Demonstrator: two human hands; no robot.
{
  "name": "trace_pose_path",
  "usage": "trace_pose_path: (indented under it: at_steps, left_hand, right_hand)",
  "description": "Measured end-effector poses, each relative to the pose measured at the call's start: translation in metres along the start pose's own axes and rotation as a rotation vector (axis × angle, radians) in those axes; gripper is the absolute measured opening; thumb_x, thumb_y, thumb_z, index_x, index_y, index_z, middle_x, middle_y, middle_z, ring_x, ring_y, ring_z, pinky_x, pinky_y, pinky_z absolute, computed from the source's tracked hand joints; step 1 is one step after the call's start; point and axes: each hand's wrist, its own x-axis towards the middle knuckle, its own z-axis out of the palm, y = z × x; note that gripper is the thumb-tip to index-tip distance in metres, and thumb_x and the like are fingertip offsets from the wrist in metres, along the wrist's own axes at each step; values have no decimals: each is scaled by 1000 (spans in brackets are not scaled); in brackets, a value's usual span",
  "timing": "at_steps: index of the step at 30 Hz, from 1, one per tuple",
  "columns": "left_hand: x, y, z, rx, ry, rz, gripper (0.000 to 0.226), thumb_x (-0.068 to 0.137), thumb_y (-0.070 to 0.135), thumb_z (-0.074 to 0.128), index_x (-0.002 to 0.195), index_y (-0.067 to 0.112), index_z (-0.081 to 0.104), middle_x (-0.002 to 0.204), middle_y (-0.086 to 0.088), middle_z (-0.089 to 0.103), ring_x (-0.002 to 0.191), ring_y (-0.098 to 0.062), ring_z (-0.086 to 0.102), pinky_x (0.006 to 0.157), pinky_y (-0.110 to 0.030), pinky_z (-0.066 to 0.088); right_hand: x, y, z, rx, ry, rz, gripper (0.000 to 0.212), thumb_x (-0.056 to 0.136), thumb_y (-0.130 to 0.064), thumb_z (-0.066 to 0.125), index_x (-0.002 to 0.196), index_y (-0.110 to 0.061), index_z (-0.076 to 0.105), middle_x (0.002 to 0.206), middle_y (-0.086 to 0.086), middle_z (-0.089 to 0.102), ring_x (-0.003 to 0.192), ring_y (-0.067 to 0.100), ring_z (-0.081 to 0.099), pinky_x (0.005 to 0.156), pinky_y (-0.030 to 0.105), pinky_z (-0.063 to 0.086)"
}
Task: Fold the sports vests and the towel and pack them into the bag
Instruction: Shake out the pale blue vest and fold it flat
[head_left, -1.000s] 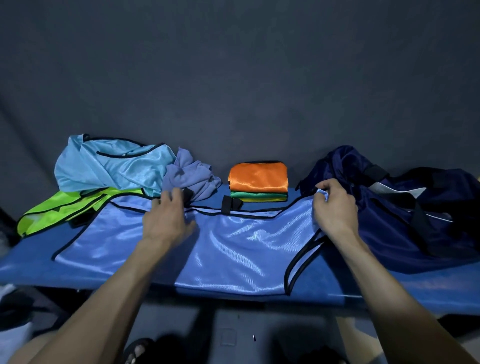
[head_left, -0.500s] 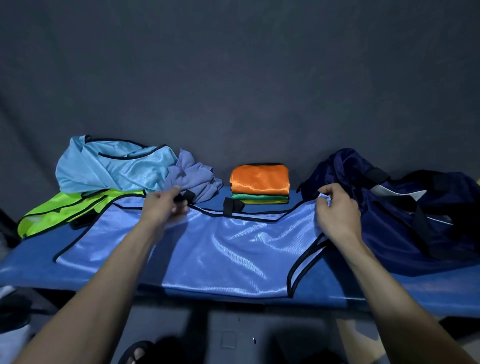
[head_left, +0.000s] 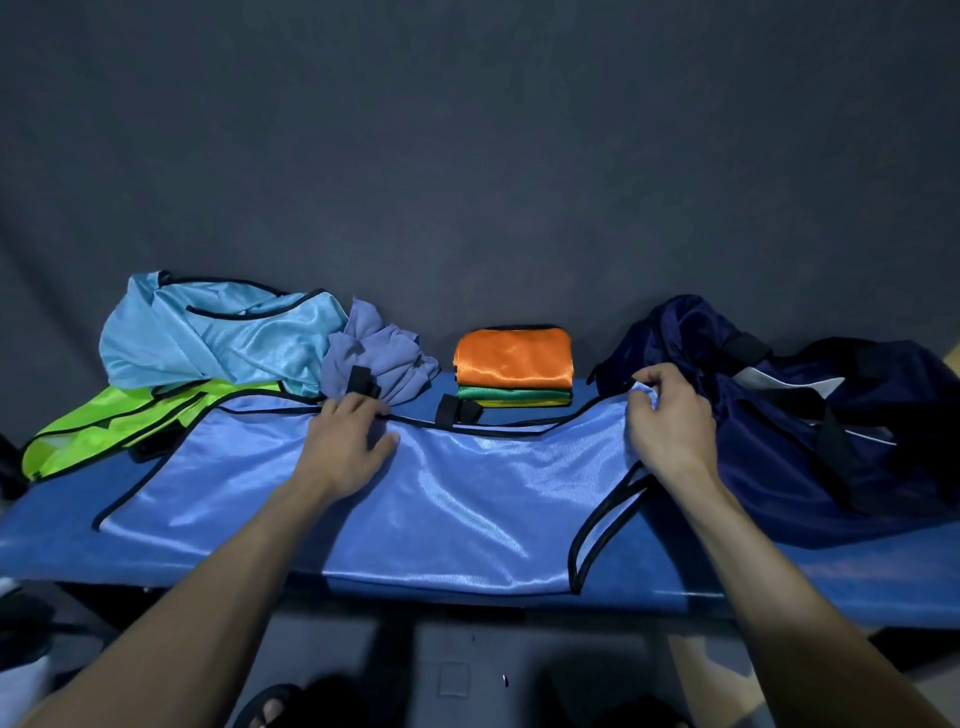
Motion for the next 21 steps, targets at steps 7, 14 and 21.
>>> trace_pose_path:
  at_steps: [7,14,21]
  left_hand:
    - [-12,47,6,-11,89,386,24,97,35,56,116,23,63,111,4,54,101,-17,48,84,-42,47]
    - [-30,74,35,98,-341,535,59,100,69,25,156,53,15,170,9,0,155,-20,-9,124,-53,-8]
    - [-41,128,52,-30,-319,656,58,100,68,35,151,41,40,161,7,29,149,-22,19,121,-48,17]
  right_hand:
    - [-1,2,-5,32,-3,22,21,99,-19,49,117,-19,59,81,-1,62,73,20,60,69,36,46]
    - [-3,2,-22,188,49,65,22,97,-15,49,112,-20,63,90,1,65,84,22,61,70,30,42]
    - [3,12,-56,180,97,96,21,94,-16,51,101,-19,71,84,-9,67,82,18,62,73,29,40]
